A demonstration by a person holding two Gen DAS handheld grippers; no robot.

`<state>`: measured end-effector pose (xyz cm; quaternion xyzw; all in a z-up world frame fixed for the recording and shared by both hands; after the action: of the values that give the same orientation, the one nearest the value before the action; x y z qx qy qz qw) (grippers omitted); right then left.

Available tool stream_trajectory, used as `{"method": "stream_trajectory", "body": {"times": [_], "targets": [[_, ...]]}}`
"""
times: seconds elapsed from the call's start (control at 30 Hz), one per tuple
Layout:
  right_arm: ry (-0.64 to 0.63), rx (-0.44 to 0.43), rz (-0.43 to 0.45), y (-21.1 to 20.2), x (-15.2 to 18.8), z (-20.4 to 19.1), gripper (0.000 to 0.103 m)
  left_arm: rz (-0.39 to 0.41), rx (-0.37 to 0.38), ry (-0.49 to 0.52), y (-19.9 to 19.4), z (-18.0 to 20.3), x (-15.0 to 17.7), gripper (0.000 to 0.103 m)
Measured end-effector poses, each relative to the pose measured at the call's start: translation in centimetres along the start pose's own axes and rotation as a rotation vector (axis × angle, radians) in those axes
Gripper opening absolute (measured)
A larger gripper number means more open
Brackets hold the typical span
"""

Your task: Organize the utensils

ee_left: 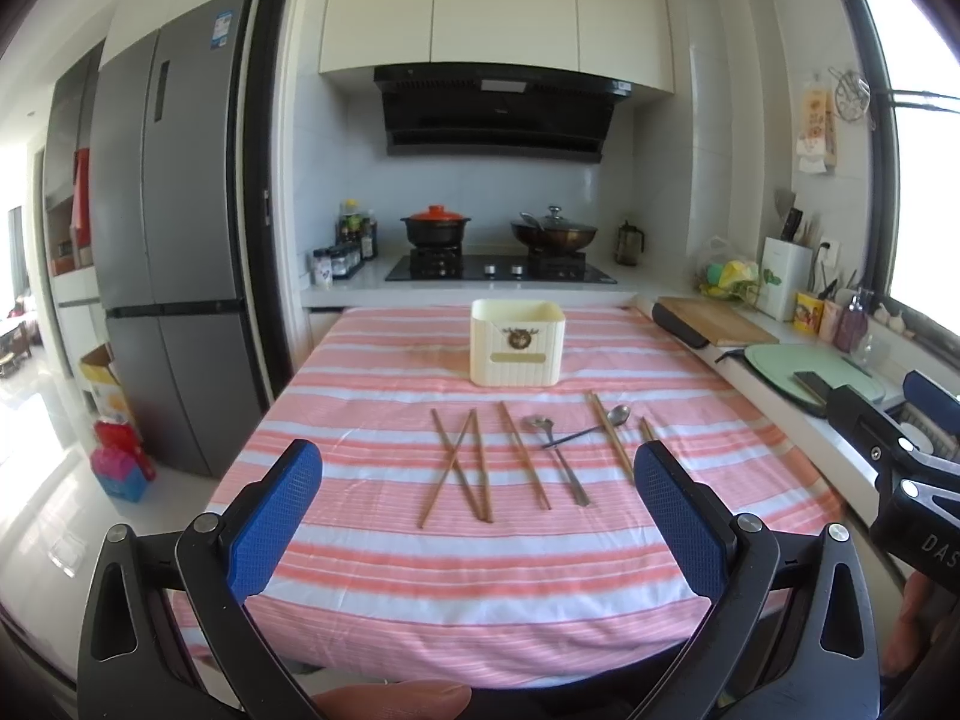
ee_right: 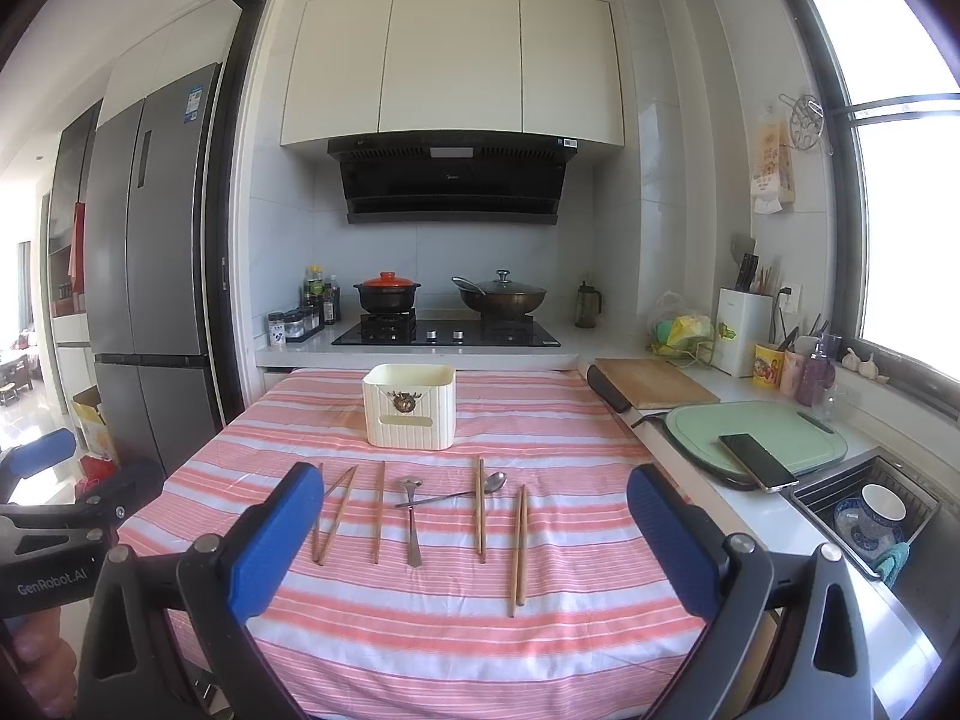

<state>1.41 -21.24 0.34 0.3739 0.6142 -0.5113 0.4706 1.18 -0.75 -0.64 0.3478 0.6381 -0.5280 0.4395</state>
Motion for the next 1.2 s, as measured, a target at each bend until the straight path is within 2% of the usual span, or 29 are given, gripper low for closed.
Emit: {"method": "stream_trajectory", "body": {"times": [1.2], "targets": [[0.016,-0.001,-0.016,0.44,-0.28,0.40,0.103,-0.024,0.010,0.018,0.77,0.71,0.06,0.103]]}}
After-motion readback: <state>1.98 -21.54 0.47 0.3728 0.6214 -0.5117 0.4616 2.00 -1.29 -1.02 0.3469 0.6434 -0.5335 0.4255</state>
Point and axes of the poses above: each gripper's, at about its wrist camera, not at the fingertips, and y roughly the way its jaws point, z to its right, x to its underside, the point moved 2 cm from there along y, roughly the way its jaws point, and after that the axes turned 13 degrees about -x, right-handed, at the moved point
